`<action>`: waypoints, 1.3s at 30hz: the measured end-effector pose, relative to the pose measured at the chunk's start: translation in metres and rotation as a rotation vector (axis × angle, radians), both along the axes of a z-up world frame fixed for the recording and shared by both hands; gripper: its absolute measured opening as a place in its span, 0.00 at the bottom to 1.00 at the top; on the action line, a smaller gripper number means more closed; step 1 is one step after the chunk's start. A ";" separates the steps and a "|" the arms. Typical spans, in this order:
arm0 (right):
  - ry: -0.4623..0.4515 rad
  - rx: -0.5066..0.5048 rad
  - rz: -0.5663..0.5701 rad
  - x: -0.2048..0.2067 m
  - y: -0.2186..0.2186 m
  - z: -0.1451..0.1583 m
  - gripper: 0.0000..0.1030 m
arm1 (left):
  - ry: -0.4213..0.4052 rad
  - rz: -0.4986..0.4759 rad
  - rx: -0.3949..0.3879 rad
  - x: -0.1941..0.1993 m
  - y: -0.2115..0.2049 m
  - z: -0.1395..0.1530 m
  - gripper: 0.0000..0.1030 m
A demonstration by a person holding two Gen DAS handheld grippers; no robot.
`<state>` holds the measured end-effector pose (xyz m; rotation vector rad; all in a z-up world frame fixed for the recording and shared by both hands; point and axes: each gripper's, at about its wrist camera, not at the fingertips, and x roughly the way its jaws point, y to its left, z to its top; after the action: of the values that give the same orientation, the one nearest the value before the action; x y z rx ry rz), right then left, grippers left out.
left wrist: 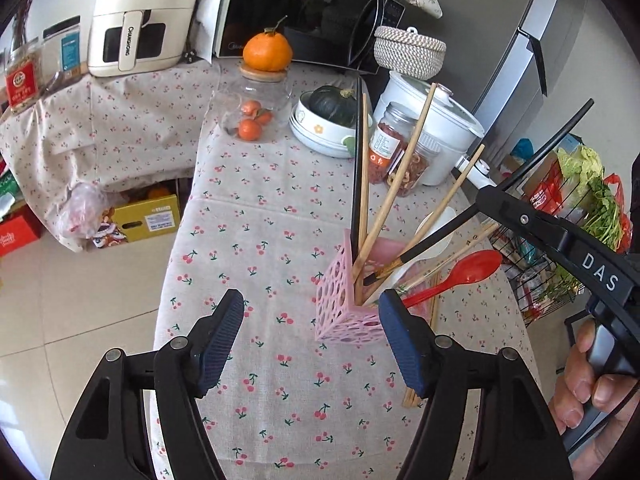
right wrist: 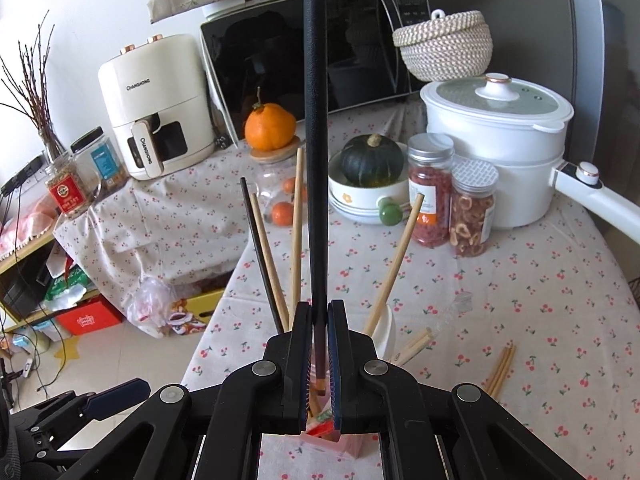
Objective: Organize utensils
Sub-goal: 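Carry both chopsticks over the pink basket and release them inside, left tool first, then grasp a bamboo chopstick with the right tool while the left tool grasps the other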
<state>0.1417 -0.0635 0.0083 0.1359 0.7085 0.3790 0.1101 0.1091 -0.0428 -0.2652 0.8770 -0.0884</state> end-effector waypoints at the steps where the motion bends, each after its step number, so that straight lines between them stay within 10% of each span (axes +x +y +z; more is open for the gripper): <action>1: -0.010 0.016 0.004 0.000 -0.001 -0.001 0.11 | -0.003 -0.002 0.004 0.000 -0.002 0.000 0.71; 5: -0.064 0.065 0.012 -0.012 -0.009 0.011 0.52 | 0.006 -0.024 0.008 0.000 -0.010 -0.002 0.78; 11: -0.187 0.103 -0.049 -0.044 -0.043 0.041 0.84 | 0.014 -0.042 0.020 -0.002 -0.018 -0.002 0.83; 25: -0.067 0.035 -0.240 -0.051 -0.140 0.004 0.96 | 0.012 -0.059 0.066 -0.013 -0.025 -0.016 0.88; 39: 0.131 -0.138 -0.214 -0.013 -0.126 -0.101 0.96 | 0.062 -0.093 0.134 -0.012 -0.036 -0.065 0.88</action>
<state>0.1291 -0.1896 -0.0931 0.1053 0.8379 0.1161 0.0983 0.0734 -0.1079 -0.1027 0.9526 -0.1081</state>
